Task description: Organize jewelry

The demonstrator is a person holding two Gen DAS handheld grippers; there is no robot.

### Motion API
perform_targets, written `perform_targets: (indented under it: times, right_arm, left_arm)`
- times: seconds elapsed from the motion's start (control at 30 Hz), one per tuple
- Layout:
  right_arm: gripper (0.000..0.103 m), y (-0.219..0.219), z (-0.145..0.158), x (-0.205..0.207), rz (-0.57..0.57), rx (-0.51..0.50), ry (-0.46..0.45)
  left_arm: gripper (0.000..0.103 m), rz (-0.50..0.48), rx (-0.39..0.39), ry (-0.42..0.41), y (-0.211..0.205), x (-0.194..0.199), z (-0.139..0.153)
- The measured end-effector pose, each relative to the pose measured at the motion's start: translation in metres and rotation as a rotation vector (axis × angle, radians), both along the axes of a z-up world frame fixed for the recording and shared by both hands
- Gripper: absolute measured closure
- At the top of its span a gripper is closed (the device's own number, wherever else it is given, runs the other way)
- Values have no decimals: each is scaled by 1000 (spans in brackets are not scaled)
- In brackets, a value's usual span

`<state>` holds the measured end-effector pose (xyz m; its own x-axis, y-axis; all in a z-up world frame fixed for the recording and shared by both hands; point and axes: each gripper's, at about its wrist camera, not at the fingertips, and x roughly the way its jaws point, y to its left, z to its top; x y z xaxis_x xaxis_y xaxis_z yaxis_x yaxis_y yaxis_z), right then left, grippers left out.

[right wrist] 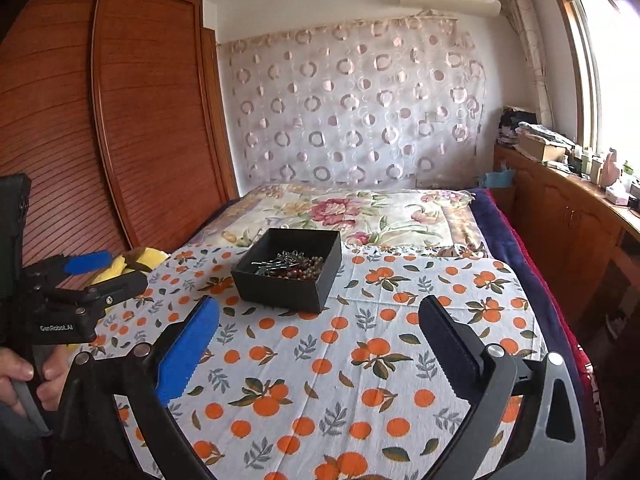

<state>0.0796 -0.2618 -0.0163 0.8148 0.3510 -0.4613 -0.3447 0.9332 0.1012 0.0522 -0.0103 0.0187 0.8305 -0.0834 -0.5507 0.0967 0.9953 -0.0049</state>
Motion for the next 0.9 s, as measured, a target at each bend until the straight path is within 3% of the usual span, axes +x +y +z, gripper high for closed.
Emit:
perform_targets:
  times: [0.9]
  right_arm:
    - [2, 4, -6, -2, -25, -23, 11]
  left_arm:
    - [8, 15, -22, -22, 13, -15, 1]
